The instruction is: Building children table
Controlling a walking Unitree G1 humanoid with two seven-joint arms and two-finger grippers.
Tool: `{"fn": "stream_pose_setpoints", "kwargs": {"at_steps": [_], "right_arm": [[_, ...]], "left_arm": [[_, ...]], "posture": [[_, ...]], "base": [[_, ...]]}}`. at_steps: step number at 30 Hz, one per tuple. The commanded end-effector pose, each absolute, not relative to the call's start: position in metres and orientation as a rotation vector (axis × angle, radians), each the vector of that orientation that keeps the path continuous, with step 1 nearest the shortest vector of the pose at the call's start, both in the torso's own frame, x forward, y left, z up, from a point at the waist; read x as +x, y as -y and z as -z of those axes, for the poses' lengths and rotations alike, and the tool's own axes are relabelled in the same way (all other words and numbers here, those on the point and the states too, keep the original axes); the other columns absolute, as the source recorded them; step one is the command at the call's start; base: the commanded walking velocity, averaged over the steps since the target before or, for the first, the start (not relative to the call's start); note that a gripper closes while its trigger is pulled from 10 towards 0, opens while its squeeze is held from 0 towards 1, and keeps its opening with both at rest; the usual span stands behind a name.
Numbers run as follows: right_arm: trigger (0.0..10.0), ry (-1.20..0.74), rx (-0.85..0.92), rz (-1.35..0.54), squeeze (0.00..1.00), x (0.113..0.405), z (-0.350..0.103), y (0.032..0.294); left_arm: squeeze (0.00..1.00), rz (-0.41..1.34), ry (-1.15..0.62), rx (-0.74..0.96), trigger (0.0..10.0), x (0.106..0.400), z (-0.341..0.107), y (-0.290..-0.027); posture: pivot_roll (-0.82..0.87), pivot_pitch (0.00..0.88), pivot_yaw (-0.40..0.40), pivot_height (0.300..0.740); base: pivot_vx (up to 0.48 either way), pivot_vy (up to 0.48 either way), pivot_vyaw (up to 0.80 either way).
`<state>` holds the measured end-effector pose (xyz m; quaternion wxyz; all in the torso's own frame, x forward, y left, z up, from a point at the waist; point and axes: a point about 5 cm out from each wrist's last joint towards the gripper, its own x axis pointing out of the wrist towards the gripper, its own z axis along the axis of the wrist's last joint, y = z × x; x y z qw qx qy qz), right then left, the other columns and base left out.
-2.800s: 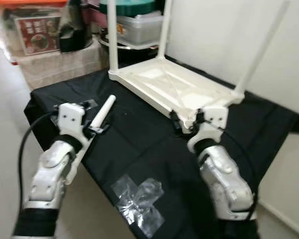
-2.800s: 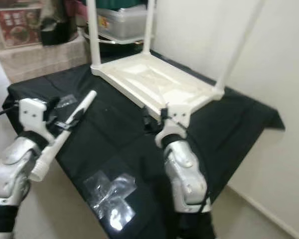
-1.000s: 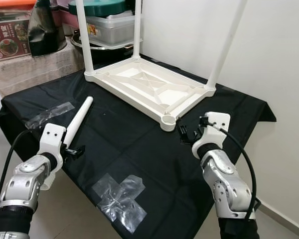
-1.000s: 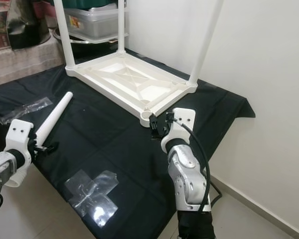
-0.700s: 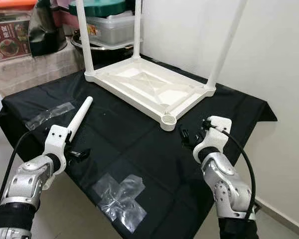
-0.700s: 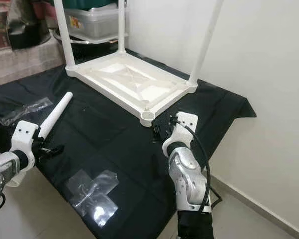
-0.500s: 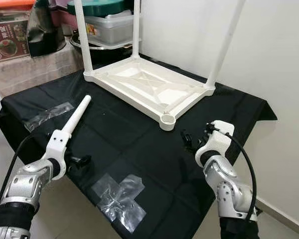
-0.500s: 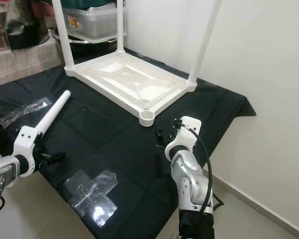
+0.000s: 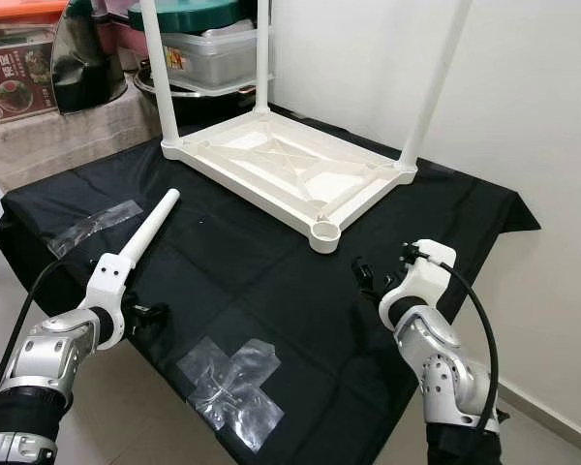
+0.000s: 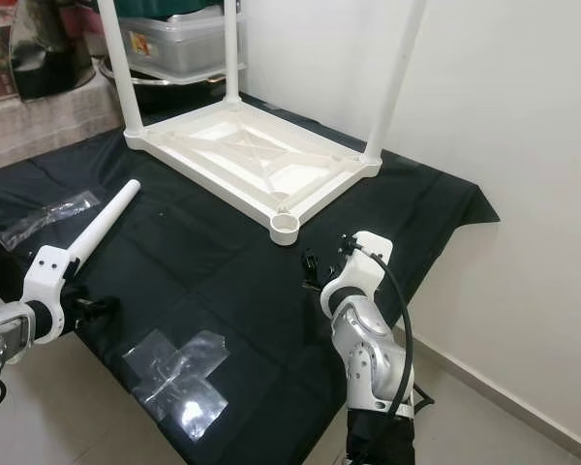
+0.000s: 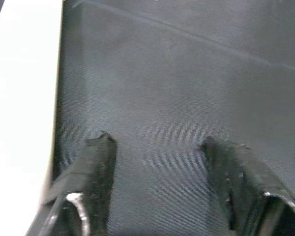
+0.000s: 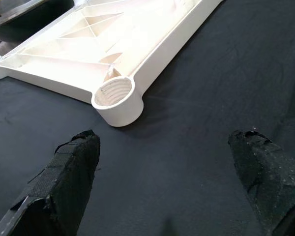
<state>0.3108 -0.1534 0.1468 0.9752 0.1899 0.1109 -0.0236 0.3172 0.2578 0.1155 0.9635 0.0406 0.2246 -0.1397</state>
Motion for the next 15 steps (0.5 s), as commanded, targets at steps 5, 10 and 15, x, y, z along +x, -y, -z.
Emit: {"fn": "stream_pose_setpoints", "kwargs": {"at_steps": [5,10,15], "right_arm": [[10.0,-0.260,0.412,0.064,0.00,0.3085,-0.1417,0.1546],[10.0,-0.265,0.419,0.067,0.00,0.3082,-0.1416,0.1548],[10.0,-0.265,0.421,0.071,0.00,0.3082,-0.1416,0.1548]], "left_arm": [[0.00,0.310,-0.464,0.079,0.0,0.3163,-0.1156,-0.2584],[0.00,0.328,-0.463,0.078,0.0,0.3159,-0.1156,-0.2568],[0.00,0.348,-0.451,0.077,0.0,0.3159,-0.1166,-0.2542]], "posture": [[0.12,0.000,-0.042,0.740],[0.12,0.000,-0.040,0.740],[0.12,0.000,-0.037,0.740]], "base": [[0.000,0.000,0.00],[0.000,0.000,0.00],[0.000,0.000,0.00]]}}
